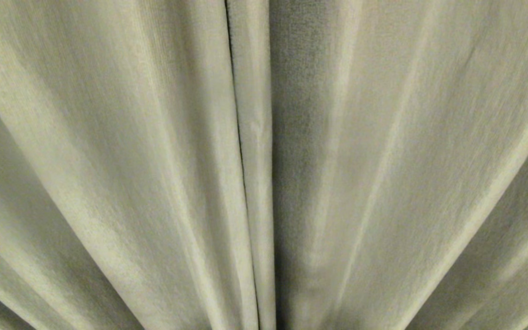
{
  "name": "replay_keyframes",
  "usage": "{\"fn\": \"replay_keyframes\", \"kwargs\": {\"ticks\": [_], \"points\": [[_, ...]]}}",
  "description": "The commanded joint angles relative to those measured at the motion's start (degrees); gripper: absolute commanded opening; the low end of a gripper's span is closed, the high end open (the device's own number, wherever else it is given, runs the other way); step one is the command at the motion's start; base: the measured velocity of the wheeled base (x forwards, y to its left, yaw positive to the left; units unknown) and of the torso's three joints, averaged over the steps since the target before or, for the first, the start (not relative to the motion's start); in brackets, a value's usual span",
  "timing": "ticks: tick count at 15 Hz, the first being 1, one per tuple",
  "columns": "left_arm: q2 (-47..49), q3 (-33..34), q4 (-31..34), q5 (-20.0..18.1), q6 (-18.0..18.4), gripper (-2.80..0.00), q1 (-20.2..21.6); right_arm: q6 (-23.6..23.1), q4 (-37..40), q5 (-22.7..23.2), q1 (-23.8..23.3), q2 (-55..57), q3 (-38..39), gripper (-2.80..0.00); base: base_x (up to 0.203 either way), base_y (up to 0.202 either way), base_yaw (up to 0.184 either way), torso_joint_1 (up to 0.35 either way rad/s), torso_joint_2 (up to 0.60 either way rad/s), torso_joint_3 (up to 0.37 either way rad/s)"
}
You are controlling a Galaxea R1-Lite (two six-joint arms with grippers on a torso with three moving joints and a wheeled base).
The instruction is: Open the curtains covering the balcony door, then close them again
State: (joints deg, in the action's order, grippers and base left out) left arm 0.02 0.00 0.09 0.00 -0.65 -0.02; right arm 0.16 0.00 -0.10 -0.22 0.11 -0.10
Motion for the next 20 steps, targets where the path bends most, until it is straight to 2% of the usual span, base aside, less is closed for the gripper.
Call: {"fn": "replay_keyframes", "kwargs": {"ticks": [1,20], "points": [[0.0,0.0,0.0,0.0,0.0,-2.80,0.0,0.0,0.0,0.0,0.0,0.0,0.0,-2.80,0.000,0.000,0.000,0.000,0.00,0.000],[0.0,0.0,0.0,0.0,0.0,-2.80,0.0,0.4,-0.1,-0.5,0.0,0.0,0.0,-2.80,0.000,0.000,0.000,0.000,0.00,0.000]]}}
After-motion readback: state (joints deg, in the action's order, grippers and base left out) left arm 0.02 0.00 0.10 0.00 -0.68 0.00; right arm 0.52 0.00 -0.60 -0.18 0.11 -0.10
